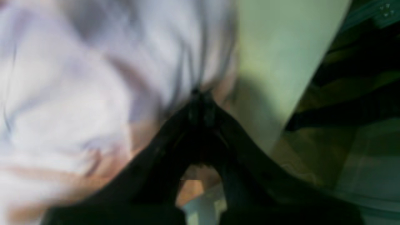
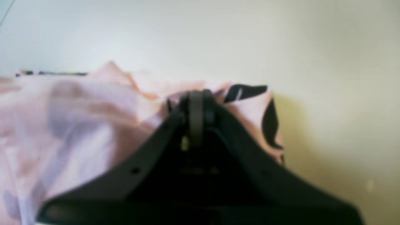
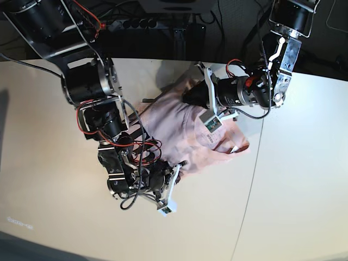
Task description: Fold the T-shirt properly
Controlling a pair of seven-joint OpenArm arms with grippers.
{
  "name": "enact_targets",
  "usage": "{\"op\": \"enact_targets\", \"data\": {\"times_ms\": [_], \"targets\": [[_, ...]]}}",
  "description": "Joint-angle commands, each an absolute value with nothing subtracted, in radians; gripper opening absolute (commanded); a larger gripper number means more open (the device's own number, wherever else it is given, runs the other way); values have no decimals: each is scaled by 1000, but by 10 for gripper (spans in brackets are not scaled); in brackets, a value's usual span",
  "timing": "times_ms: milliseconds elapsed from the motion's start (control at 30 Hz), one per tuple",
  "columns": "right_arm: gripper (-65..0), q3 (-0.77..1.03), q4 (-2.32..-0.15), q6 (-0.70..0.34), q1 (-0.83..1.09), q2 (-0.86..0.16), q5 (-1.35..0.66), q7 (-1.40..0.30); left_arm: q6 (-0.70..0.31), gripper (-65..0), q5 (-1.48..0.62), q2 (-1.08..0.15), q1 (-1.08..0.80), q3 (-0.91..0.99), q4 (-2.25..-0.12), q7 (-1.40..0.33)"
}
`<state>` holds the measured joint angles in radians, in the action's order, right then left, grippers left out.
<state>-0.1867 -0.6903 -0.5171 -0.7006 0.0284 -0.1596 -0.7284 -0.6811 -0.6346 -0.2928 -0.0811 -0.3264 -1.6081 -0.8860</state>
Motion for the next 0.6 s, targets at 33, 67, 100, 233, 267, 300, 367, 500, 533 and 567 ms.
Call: {"op": "enact_targets", "data": {"times_ms": [33, 67, 100, 233, 267, 300, 367, 500, 533, 567], "targets": [[-650, -186, -741, -556, -706, -27, -187, -769, -698, -650, -629, -319, -40, -321, -1575, -847], [-650, -186, -766, -558, -690, -51, -210, -787, -698, -650, -624, -331, -28, -321, -1552, -838], [-650, -185, -797, -558, -672, -75, -237, -808, -698, -650, -622, -341, -15, -319, -1532, -832], [-650, -185, -956, -562, -576, -163, -406, -915, -698, -650, -604, -378, 54, -319, -1453, -799], [-650, -185, -1001, -562, -545, -182, -446, -941, -698, -650, -598, -381, 76, -319, -1431, -787], [-650, -185, -1048, -561, -511, -201, -480, -961, -698, -650, -590, -383, 99, -319, -1410, -776], [-650, -185, -1148, -562, -438, -242, -543, -981, -698, -650, -575, -380, 142, -321, -1366, -752], [-650, -173, -1325, -561, -282, -315, -572, -981, -698, -650, -525, -370, 220, -321, -1282, -714], [-650, -164, -1357, -561, -244, -328, -575, -980, -698, -650, -515, -368, 239, -321, -1261, -714], [-650, -157, -1386, -561, -207, -337, -584, -980, -698, -650, -512, -368, 257, -321, -1241, -714]]}}
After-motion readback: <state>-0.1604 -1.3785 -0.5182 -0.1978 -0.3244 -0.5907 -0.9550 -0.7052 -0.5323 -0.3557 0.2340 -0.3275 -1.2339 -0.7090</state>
